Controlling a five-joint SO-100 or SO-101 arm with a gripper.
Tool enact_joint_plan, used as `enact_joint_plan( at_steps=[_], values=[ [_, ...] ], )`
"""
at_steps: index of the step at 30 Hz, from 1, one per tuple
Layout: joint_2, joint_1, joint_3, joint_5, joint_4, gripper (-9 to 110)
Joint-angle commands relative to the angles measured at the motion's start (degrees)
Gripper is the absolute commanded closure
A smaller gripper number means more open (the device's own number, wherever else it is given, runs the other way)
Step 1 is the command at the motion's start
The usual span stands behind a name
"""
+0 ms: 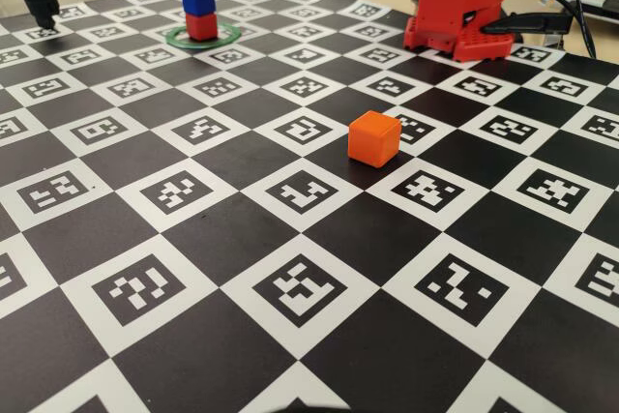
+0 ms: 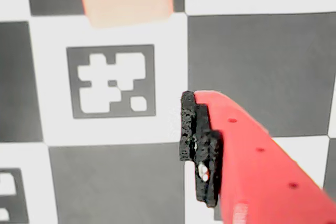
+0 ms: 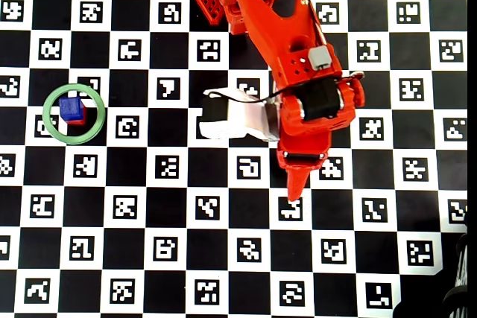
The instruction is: Grab the red cube then put it in the green circle then put the blue cube on top and finally the orange cube on top
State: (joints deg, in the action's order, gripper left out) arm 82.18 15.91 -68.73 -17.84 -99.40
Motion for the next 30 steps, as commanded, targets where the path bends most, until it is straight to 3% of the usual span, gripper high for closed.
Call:
enact_joint_plan(
  at_steps=[1,30],
  values=[
    [1.1,1.4,3.6,-0.6,-1.6,51],
    [1.0,2.1,-15.0,-1.4,14.7,51]
  ],
)
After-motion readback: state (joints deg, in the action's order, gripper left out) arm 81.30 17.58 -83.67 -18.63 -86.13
